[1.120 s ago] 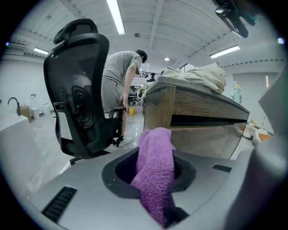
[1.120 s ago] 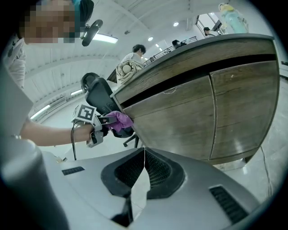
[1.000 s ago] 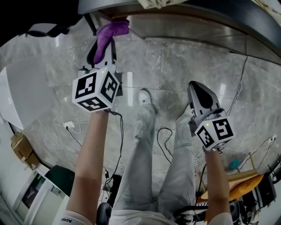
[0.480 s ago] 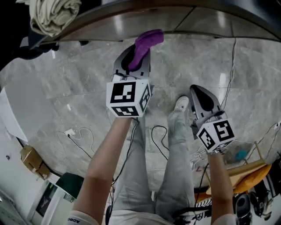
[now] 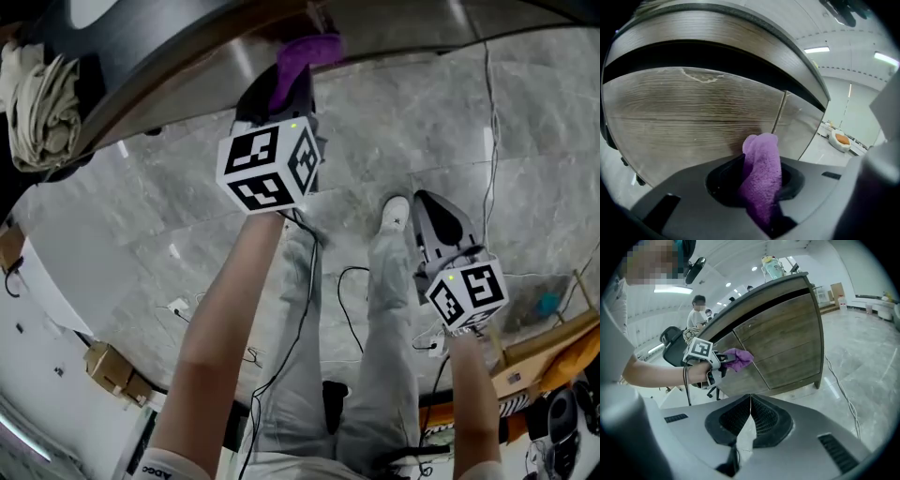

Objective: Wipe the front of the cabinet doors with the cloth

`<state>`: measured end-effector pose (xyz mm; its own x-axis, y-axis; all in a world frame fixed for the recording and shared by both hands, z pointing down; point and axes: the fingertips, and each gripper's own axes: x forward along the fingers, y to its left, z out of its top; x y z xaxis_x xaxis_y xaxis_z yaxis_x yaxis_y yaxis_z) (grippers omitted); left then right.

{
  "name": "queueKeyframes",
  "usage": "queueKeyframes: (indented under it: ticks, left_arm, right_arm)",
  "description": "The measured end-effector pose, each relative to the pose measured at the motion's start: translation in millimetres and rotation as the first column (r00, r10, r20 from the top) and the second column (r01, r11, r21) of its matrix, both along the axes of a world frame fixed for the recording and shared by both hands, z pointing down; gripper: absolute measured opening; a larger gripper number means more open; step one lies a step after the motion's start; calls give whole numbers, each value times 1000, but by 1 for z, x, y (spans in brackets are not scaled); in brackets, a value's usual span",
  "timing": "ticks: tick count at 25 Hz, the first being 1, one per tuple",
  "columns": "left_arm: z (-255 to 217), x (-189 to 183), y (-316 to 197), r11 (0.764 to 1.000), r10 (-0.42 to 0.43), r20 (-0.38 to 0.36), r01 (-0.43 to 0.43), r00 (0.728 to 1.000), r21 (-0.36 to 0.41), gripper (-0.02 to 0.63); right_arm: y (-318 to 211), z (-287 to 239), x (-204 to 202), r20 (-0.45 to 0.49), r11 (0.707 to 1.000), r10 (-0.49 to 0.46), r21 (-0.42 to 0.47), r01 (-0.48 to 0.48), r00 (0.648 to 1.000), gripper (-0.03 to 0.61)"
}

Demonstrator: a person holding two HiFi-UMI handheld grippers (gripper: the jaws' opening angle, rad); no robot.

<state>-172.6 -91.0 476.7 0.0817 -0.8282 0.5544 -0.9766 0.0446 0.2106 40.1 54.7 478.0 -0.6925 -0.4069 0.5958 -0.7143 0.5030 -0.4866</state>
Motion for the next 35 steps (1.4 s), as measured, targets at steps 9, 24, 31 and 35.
queueKeyframes:
  ticks: [9,24,31,35]
  left_arm:
    - [26,-98,44,996,4,115,6,993,-84,92]
    - [49,-265,137,966,-141,190,177,972,-188,92]
    - [46,-295,170,948,-218,202,256,955,-191,92]
    - [62,-254,176,949,-179,207,224,962,-221,92]
  right_arm:
    - [-7,11,-51,13,1000,3,16,-3,1000,26]
    - [13,7,-178,16,983,-178,51,177,984,26]
    - [18,7,-190,42,981,-189,50,187,981,26]
    - [17,8,-171,54,978,-208,45,206,977,26]
